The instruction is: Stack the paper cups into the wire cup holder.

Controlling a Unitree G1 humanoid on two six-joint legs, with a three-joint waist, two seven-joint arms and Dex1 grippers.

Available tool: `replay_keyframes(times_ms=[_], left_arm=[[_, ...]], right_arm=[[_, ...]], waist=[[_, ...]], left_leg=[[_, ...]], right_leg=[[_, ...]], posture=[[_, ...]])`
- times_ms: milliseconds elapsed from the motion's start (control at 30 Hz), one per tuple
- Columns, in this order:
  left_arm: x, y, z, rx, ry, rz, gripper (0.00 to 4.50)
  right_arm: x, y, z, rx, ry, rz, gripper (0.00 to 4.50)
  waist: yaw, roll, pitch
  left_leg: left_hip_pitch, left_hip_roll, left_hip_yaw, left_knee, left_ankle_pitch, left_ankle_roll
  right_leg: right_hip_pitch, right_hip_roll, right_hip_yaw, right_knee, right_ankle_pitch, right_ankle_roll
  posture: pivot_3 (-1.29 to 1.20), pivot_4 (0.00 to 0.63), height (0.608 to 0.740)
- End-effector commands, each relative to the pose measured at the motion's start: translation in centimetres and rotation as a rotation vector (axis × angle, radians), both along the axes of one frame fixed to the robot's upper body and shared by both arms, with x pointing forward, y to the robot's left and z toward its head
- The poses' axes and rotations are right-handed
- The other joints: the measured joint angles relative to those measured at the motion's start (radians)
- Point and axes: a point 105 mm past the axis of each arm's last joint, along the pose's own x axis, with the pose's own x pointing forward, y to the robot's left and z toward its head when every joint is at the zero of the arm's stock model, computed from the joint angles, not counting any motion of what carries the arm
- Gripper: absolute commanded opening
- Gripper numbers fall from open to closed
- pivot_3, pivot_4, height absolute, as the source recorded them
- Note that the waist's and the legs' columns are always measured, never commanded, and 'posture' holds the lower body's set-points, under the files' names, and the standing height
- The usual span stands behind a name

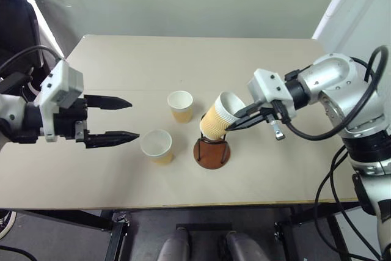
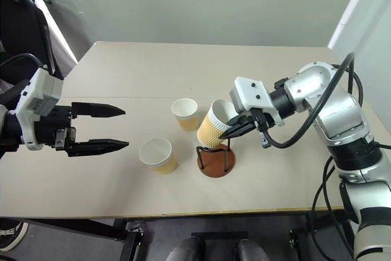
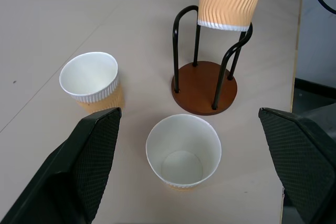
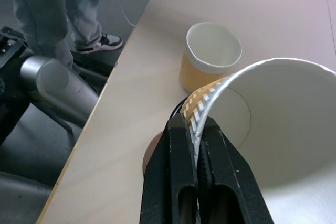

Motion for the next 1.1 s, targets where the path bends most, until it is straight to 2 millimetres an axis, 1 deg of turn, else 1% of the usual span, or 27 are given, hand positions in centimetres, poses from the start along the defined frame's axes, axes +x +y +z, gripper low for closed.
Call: replay_keyframes(times_ms=[33, 133, 267, 333, 400, 467, 533, 600, 667, 800, 933, 1067, 1100], left_arm=[[-0.5, 0.0, 0.9, 0.039, -0.035, -0.001, 4.50], [-0.1, 0.1, 0.0, 0.105, -0.025, 0.016, 4.50], [0.0, -0.6, -0.2, 0.132, -0.026, -0.014, 4.50], [0.0, -0.8, -0.8, 0.170, -0.015, -0.037, 4.50], [-0.1, -1.3, -1.4, 0.203, 0.004, -0.077, 4.50], [-0.2, -1.6, -2.1, 0.240, 0.027, -0.115, 4.50], [0.1, -1.6, -3.1, 0.294, 0.043, -0.136, 4.50], [0.2, -1.8, -3.6, 0.313, 0.062, -0.171, 4.50], [0.2, -2.1, -4.0, 0.332, 0.074, -0.202, 4.50], [0.4, -2.4, -4.9, 0.380, 0.094, -0.246, 4.50], [1.1, -3.2, -6.8, 0.425, 0.117, -0.295, 4.50], [1.7, -2.7, -8.0, 0.467, 0.139, -0.290, 4.50], [2.0, -2.6, -8.1, 0.466, 0.132, -0.281, 4.13]], right_arm=[[0.0, 0.2, 0.6, 0.008, -0.045, 0.003, 0.61], [0.2, 0.2, 0.5, 0.007, -0.043, -0.003, 1.58], [0.7, 0.0, 0.6, 0.011, -0.051, -0.024, 3.00], [0.9, -0.4, 1.0, 0.031, -0.043, -0.061, 3.78], [1.2, -1.9, 2.0, 0.095, 0.014, -0.131, 4.48], [1.0, -4.1, 3.1, 0.190, 0.102, -0.197, 4.48], [-0.2, -7.1, 3.6, 0.256, 0.207, -0.220, 4.48], [-1.6, -9.8, 4.4, 0.337, 0.288, -0.238, 4.48], [-1.6, -11.7, 4.7, 0.392, 0.293, -0.318, 4.48], [-1.7, -13.4, 4.1, 0.393, 0.263, -0.426, 4.48], [-2.6, -13.0, 4.4, 0.409, 0.234, -0.436, 4.48], [-3.3, -12.7, 4.5, 0.401, 0.216, -0.449, 4.48], [-3.4, -12.7, 4.5, 0.395, 0.211, -0.456, 4.50]], waist=[[0.000, 0.000, 0.000], [0.000, 0.000, 0.000], [0.000, 0.000, 0.000], [0.000, 0.000, 0.000], [0.002, 0.000, 0.000], [0.009, 0.000, 0.000], [0.019, 0.000, 0.000], [0.026, -0.001, 0.000], [0.025, -0.001, 0.000], [0.011, -0.001, 0.000], [0.007, 0.001, 0.000], [0.007, 0.001, 0.000], [0.008, 0.001, 0.000]], left_leg=[[0.000, 0.000, 0.000, 0.000, 0.000, 0.000], [0.000, 0.000, 0.000, 0.000, 0.000, 0.000], [0.000, 0.000, 0.000, 0.000, 0.000, 0.000], [0.000, 0.000, 0.000, 0.000, 0.000, 0.000], [-0.001, 0.000, 0.000, 0.000, -0.001, -0.001], [-0.003, 0.000, -0.001, 0.000, -0.001, -0.001], [-0.004, -0.001, -0.001, 0.000, -0.001, -0.001], [-0.004, -0.002, -0.001, 0.000, -0.001, -0.002], [-0.005, -0.001, -0.001, 0.000, -0.002, -0.003], [-0.003, 0.000, 0.000, 0.000, -0.002, -0.004], [0.000, 0.000, -0.001, 0.000, -0.002, -0.004], [0.001, 0.000, -0.001, 0.000, -0.002, -0.003], [0.000, 0.000, -0.001, 0.000, -0.002, -0.003]], right_leg=[[0.000, 0.000, 0.000, 0.000, 0.000, 0.000], [0.000, 0.000, 0.000, 0.000, 0.000, 0.000], [0.000, 0.000, 0.000, 0.000, 0.000, 0.000], [0.000, 0.000, 0.000, 0.000, 0.000, -0.001], [-0.001, 0.000, 0.000, 0.000, 0.000, -0.001], [-0.002, 0.000, 0.000, 0.000, 0.000, -0.001], [-0.002, -0.001, -0.001, -0.001, 0.000, -0.001], [-0.002, -0.001, -0.001, -0.003, 0.000, 0.000], [-0.002, -0.001, 0.000, -0.003, 0.000, 0.000], [-0.002, 0.000, 0.000, -0.001, 0.000, 0.000], [0.000, 0.001, 0.000, 0.001, 0.000, 0.000], [0.002, 0.001, 0.001, 0.000, -0.001, 0.002], [0.002, 0.001, 0.001, 0.000, -0.001, 0.003]], posture=[[0.00, 0.150, 0.740], [0.00, 0.150, 0.740], [0.00, 0.150, 0.740], [0.00, 0.150, 0.740], [0.00, 0.150, 0.740], [0.00, 0.150, 0.740], [0.00, 0.150, 0.740], [0.00, 0.150, 0.740], [0.00, 0.150, 0.740], [0.00, 0.150, 0.740], [0.00, 0.150, 0.740], [0.00, 0.150, 0.740], [0.00, 0.150, 0.740]])
